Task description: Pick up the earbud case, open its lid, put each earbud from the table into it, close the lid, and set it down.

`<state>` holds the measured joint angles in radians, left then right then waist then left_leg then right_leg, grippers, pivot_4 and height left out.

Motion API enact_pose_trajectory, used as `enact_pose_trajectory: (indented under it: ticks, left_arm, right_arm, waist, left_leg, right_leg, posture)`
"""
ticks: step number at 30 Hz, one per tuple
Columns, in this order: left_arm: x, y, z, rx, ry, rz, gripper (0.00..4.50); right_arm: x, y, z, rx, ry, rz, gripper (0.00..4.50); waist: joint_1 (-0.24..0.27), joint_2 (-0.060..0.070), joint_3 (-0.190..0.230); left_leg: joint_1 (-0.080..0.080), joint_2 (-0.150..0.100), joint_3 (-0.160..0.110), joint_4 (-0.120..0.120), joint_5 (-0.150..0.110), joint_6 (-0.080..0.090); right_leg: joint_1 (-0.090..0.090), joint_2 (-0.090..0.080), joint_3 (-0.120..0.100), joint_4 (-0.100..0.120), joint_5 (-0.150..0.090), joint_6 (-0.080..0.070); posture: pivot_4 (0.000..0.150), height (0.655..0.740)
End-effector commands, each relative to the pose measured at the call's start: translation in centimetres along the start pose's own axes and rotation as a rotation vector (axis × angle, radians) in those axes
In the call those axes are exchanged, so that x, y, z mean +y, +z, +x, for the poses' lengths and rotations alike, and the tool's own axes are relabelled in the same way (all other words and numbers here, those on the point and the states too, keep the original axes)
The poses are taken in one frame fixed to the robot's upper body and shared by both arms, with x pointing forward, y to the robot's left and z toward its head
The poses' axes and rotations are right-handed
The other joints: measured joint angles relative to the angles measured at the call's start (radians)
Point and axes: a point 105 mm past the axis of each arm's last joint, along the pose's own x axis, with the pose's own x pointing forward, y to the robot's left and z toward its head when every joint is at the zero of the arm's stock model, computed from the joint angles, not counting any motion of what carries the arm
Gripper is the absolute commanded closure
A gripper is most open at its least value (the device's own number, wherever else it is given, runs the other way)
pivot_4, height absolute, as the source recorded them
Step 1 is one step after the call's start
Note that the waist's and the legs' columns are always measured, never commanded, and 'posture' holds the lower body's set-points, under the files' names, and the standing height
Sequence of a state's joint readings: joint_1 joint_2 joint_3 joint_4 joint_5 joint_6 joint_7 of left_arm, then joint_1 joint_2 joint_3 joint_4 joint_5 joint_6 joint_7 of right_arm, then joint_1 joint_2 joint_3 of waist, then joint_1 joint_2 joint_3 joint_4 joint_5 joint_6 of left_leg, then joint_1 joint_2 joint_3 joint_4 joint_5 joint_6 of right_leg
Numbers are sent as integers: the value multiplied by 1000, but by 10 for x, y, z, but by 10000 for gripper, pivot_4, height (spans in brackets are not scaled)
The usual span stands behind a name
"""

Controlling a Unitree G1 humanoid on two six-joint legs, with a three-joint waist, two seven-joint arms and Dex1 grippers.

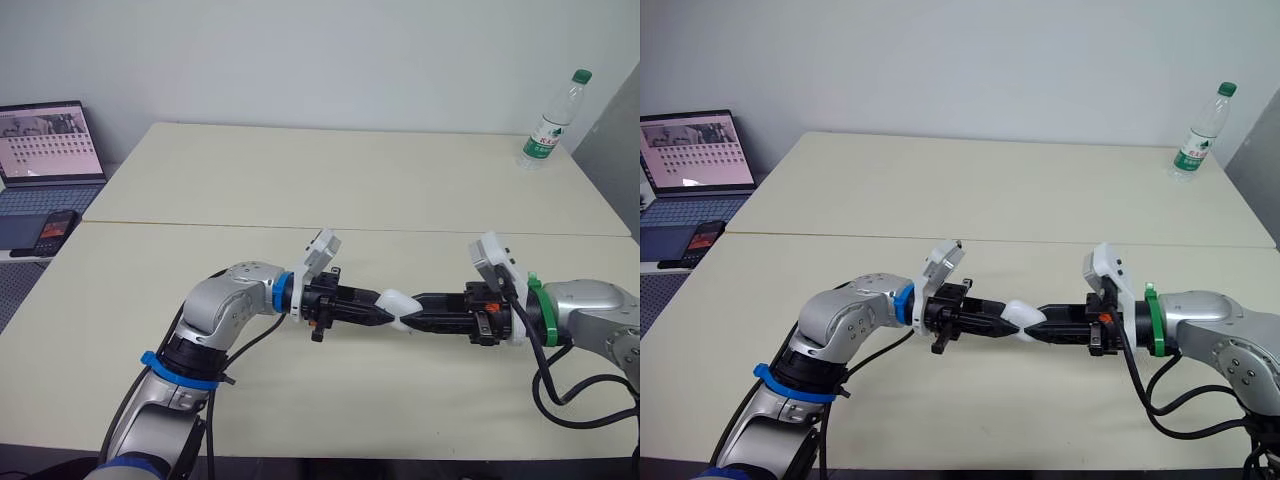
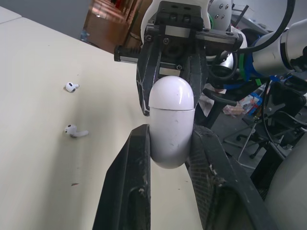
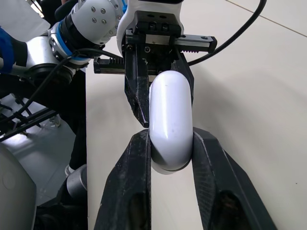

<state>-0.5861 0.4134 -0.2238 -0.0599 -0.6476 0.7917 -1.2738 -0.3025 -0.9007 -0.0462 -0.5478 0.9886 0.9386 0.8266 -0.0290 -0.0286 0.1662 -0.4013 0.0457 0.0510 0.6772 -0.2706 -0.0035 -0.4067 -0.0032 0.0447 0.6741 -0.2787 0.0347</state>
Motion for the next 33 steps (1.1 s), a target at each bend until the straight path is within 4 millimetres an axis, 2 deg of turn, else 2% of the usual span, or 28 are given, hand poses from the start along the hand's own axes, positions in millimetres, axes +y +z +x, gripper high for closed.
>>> enact_pose_trajectory:
  ticks: [1,4,9,20,30,33]
  left_arm:
    - [2,3,2,-6,6,38,37544]
    - [3,2,3,-5,10,37,37544]
    - [5,-1,4,0,16,39,37544]
    - [6,-6,2,16,26,52,37544]
    - [16,-15,-8,19,98,101,37544]
    - [20,-13,-10,-7,138,133,37544]
  right_arm:
    - [-8,9,-2,-20,-87,-83,23136]
    - [-10,10,-2,-24,-105,-81,12227]
    - [-10,13,-3,-35,-111,-72,11923]
    - [-22,14,-6,-41,-189,-54,11923]
    - [-36,18,-20,-49,-293,-53,11923]
    - [-43,12,-29,-18,-362,-34,11923]
  waist:
    - [0,0,0]
    - [0,0,0]
    - [0,0,0]
    - [0,0,0]
    - [0,0,0]
    - [0,0,0]
  left_leg:
    - [0,0,0,0,0,0]
    - [0,0,0,0,0,0]
    - [0,0,0,0,0,0]
    - [0,0,0,0,0,0]
    - [0,0,0,0,0,0]
    - [0,0,0,0,0,0]
  right_leg:
    - [0,0,0,0,0,0]
    - [0,0,0,0,0,0]
    - [0,0,0,0,0,-1]
    - [0,0,0,0,0,-1]
    - [0,0,0,0,2,-4]
    - [0,0,0,0,3,-5]
  posture:
    - [1500,7362]
    - [1500,7362]
    - [1500,7362]
    - [1500,7362]
    - [1500,7362]
    - [1500,7362]
